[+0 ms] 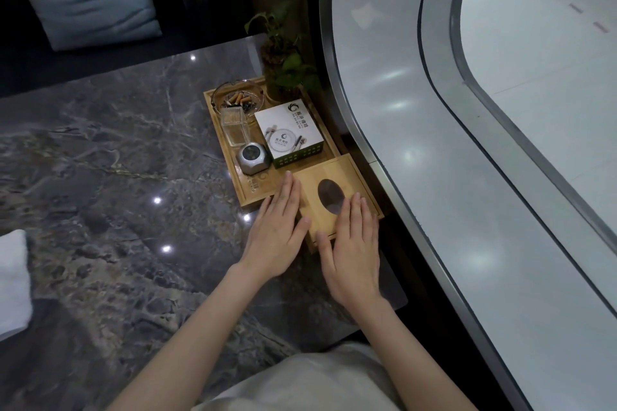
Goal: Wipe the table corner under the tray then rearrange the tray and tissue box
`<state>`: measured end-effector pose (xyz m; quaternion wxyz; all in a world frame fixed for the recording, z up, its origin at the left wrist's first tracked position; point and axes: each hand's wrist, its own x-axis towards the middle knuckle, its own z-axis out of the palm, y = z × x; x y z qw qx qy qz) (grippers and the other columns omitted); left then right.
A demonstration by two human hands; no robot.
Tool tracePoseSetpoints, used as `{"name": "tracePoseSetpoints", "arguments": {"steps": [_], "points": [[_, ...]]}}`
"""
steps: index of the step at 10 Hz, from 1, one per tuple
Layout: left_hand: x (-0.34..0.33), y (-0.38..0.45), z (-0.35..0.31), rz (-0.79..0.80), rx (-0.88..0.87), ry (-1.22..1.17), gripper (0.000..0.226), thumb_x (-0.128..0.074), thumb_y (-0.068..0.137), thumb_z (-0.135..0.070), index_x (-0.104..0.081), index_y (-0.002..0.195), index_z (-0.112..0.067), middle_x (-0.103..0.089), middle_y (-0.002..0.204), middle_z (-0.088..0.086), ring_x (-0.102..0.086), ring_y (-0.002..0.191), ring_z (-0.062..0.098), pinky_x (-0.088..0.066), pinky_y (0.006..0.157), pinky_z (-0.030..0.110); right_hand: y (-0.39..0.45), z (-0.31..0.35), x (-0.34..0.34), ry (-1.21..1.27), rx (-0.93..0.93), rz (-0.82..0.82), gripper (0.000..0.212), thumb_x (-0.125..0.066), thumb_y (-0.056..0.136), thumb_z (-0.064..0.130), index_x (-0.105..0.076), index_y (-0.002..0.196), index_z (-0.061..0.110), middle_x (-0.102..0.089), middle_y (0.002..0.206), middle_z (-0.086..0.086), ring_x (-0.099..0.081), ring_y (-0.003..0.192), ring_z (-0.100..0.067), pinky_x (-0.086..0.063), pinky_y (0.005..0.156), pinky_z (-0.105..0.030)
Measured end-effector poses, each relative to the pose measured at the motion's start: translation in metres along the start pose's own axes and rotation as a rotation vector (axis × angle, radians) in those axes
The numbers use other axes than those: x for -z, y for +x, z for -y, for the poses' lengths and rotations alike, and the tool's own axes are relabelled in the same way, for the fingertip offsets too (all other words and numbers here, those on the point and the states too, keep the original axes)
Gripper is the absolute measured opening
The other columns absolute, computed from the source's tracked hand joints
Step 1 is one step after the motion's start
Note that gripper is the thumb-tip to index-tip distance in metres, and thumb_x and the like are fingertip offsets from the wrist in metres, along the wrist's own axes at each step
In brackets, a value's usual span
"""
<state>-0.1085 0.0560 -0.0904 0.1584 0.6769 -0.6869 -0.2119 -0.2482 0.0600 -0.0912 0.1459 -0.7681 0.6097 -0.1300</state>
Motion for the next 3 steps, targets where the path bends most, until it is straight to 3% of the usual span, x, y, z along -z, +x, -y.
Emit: {"name": "tracePoseSetpoints", "arguments": {"steps": [1,2,3], "points": [[0.008,0.001,0.0,0.056,0.048,-0.113,0.059,-0.028,0.096,-0.038,0.001,0.145,-0.021,0.013,0.151,-0.01,0.008,0.14,0.003,0.002,0.114,0.024,0.004,0.0,0.015,0.105,-0.005,0.017,0.066,-0.02,0.095,0.05,-0.022,0.145,0.007,-0.025,0.154,-0.012,-0.016,0.143,-0.024,-0.007,0.113,-0.031],[0.032,0.008,-0.005,0.038,0.122,-0.277,0.047,-0.034,0.096,-0.032,-0.031,0.141,-0.018,-0.021,0.154,-0.005,-0.021,0.139,0.009,-0.015,0.108,0.02,0.015,0.004,0.029,0.312,-0.038,-0.034,0.042,-0.037,0.097,0.032,-0.043,0.134,0.011,-0.046,0.138,-0.005,-0.032,0.132,-0.017,-0.02,0.106,-0.019],[0.064,0.016,-0.012,-0.031,0.199,-0.38,0.032,-0.041,0.095,-0.026,-0.061,0.114,-0.012,-0.063,0.111,0.001,-0.056,0.107,0.016,-0.037,0.078,0.009,0.029,0.02,0.052,0.719,-0.126,-0.039,0.018,-0.045,0.095,0.022,-0.06,0.105,0.024,-0.059,0.104,0.016,-0.051,0.111,-0.01,-0.043,0.098,-0.027]]}}
